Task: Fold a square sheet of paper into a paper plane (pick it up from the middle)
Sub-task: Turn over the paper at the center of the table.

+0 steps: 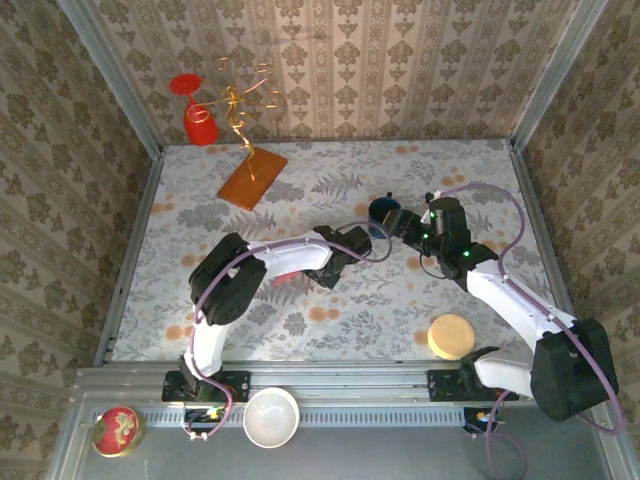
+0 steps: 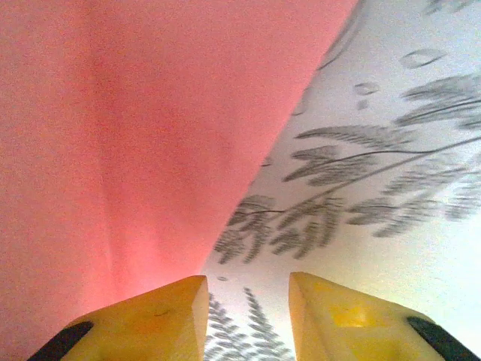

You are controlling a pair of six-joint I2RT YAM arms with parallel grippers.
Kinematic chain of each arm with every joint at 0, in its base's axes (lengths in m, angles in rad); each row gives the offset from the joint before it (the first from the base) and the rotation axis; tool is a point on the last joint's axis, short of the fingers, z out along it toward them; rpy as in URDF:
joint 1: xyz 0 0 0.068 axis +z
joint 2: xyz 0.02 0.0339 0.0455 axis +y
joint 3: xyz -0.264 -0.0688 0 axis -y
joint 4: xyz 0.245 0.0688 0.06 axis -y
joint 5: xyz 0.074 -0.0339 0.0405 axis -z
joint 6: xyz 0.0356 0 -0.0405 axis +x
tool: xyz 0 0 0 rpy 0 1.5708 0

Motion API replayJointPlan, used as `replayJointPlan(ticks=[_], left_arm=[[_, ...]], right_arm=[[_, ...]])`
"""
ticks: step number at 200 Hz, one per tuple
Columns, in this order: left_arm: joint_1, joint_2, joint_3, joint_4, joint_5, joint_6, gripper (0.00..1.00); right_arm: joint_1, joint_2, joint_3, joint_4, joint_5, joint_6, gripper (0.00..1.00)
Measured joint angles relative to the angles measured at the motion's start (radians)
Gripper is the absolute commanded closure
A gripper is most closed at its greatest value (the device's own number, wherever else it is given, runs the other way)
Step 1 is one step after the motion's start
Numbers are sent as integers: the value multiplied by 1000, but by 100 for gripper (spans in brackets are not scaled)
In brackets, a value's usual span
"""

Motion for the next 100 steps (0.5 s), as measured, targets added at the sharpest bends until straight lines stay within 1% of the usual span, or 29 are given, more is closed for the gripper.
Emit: replayJointPlan(ticks=[30,67,86,100], left_arm=[[0,-97,-29,68,131,-54,54],[3,-256,-135,184,310,-123,44],[25,-336,-198,247,382,-154,40],[68,-397,-254,295,428,-175,38]], right_arm=[[-1,-3,0,-5,3,-1,38],[-1,-3,0,-7,3,-9,36],[-1,-3,0,-18,3,-9,36],[-1,1,0,-23,3,-9,36]])
